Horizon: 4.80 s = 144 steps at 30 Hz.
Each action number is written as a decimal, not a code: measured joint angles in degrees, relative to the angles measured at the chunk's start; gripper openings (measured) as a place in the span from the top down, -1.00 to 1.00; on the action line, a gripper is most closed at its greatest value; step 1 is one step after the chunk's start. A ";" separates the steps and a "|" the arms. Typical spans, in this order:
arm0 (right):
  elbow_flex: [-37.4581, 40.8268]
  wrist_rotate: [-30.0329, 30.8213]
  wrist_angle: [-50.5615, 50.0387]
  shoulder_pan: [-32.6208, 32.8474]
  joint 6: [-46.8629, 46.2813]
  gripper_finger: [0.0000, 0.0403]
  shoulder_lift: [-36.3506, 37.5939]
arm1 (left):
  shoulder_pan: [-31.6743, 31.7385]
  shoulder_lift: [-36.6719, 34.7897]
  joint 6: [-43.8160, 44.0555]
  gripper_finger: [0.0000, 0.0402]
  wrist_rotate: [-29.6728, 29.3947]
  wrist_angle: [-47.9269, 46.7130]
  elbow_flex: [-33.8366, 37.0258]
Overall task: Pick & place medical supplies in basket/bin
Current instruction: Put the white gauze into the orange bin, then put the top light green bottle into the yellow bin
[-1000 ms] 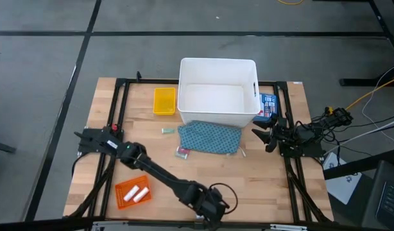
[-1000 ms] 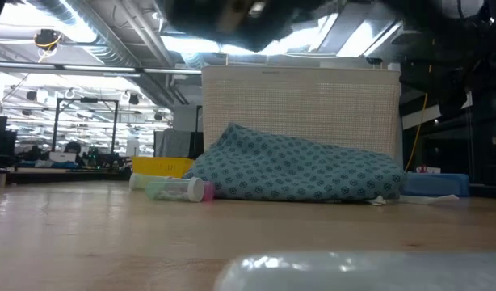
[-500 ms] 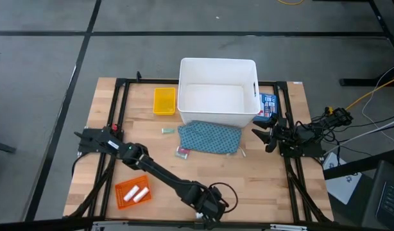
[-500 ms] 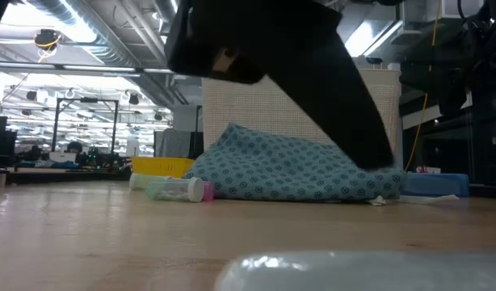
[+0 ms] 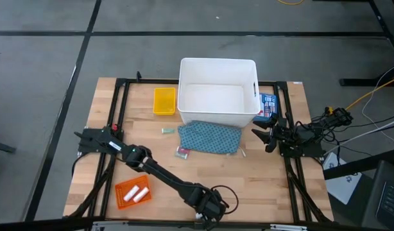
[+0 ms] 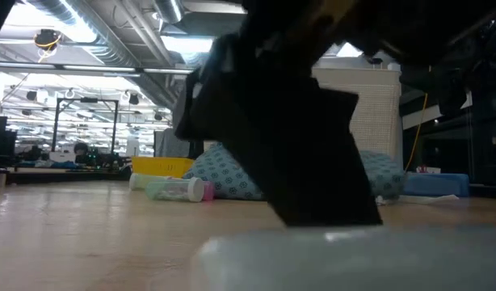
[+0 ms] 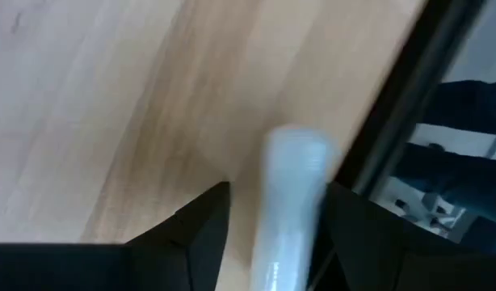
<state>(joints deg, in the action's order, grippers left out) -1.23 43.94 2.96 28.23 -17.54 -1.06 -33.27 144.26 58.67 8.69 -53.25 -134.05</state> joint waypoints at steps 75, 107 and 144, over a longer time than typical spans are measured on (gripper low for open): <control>0.00 0.20 0.39 -0.02 -3.16 -0.11 -0.22 | -22.74 -36.94 41.28 0.71 -9.75 -32.70 28.57; 0.00 0.04 -0.02 -0.02 -5.81 -0.11 -0.22 | -24.01 -62.79 41.17 0.49 -10.82 2.16 78.61; 0.00 5.81 5.38 -0.07 -45.53 -0.11 -0.22 | -12.82 -62.74 24.53 0.01 -70.43 22.33 66.98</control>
<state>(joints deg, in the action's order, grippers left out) -1.23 49.75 8.34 28.16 -63.07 -1.28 -46.09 81.52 83.20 -61.74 -30.92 -67.07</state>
